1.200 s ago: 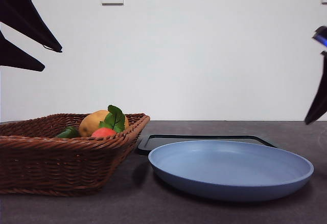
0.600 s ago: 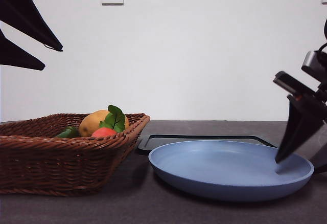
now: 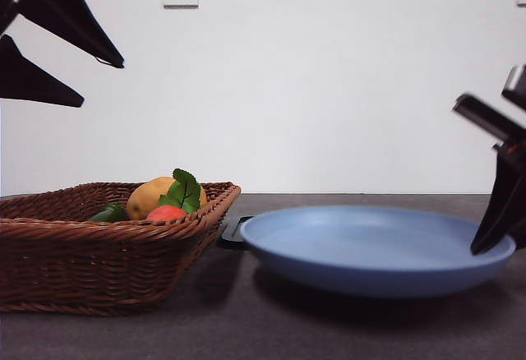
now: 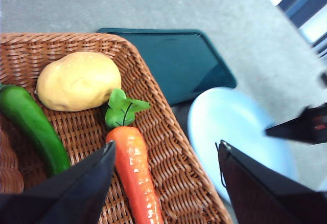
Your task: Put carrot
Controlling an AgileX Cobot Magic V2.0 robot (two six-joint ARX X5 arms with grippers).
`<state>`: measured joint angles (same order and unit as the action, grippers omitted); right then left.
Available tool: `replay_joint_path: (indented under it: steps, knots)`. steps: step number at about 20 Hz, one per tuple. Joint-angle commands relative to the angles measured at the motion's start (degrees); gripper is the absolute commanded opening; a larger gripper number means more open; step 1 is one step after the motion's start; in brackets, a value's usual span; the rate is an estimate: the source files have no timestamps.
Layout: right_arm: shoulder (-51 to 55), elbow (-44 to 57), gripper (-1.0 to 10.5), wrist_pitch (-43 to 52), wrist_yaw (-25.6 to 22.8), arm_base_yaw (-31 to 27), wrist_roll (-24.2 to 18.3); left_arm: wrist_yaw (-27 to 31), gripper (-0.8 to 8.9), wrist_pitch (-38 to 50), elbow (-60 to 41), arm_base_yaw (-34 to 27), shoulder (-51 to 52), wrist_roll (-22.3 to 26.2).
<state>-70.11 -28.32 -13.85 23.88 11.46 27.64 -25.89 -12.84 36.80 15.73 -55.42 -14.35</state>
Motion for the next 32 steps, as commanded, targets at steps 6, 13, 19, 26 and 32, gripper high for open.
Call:
replay_joint_path:
  steps: [6, 13, 19, 26, 32]
  knots:
    - [10.43, -0.50, 0.0, -4.70, -0.20, -2.29, -2.19, 13.66, 3.48, -7.69, 8.22, 9.55, -13.35, 1.16]
    - [12.41, -0.50, 0.0, -4.79, 0.00, -3.50, -2.21, 21.51, 3.48, -9.51, 14.10, 15.54, -28.46, 5.11]
    - [12.41, -0.50, 0.0, -4.98, 0.02, -3.50, -2.21, 23.02, 3.48, -8.37, 14.27, 16.96, -35.28, 5.62]
    - [12.41, -0.50, 0.0, -5.25, 0.04, -3.50, -2.21, 22.84, 1.29, -8.44, 14.27, 16.98, -36.87, 5.64]
    - [12.41, -0.50, 0.0, -5.99, 0.02, -3.50, -2.64, 22.88, 0.96, -12.85, 15.98, 16.92, -35.85, 5.62]
